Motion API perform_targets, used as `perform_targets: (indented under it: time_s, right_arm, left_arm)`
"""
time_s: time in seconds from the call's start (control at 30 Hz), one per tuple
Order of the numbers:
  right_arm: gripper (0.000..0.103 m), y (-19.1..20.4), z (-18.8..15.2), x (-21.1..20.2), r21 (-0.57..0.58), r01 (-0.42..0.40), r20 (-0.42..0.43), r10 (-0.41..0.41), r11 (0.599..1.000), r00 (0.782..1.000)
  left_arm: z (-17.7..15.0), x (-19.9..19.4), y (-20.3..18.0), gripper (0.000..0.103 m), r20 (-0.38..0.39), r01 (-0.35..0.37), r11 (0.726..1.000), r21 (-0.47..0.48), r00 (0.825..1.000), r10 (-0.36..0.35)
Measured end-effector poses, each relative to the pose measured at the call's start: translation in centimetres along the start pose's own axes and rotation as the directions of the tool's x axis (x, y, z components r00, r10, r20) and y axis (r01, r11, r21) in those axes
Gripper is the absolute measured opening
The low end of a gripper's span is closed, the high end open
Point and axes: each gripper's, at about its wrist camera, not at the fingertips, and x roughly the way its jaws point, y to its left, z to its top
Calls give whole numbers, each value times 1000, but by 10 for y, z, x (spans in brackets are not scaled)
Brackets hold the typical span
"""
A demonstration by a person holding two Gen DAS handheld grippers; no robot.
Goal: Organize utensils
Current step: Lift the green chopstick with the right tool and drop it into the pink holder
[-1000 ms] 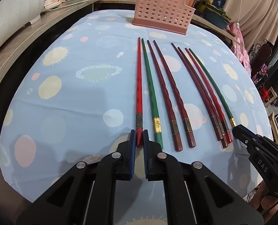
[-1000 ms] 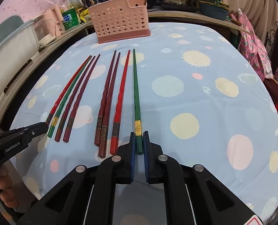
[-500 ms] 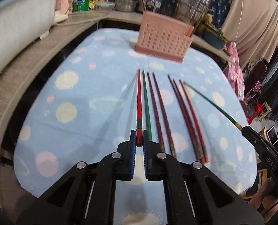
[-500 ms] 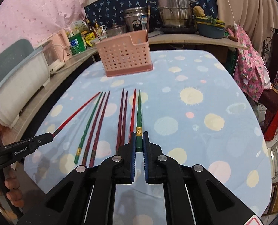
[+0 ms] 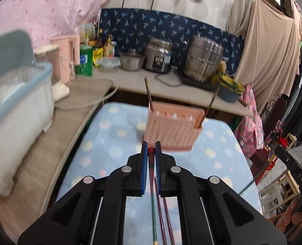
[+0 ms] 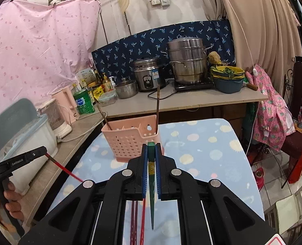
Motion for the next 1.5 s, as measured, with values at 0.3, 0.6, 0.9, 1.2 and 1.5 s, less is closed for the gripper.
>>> perform_targets:
  time_s: [0.3,0.6,0.9,1.2,1.5]
  right_arm:
    - [7,9,83,31,42,-56,128,50,998,991]
    - [7,33,152,77,55,-105,243,89,993,966]
    - [7,32,131,162,66,-67,122,59,996,991]
    - [8,24,92,193,65,-42,12,41,997,999]
    - [12,20,96,151,73,-52,71,46,996,996]
  left_arm:
    - [96,3,-22,7,159,12,1000,-1,987,-12]
    - [165,28,-38,7,299,-9,1000,-26,954,16]
    - [149,102,-20,7,199,-57,998,-32,978,62]
    - [121,140,-7,7,109,-64,997,-34,992,67]
    - [108,118,-9,39,108,-70,997,-12,992,71]
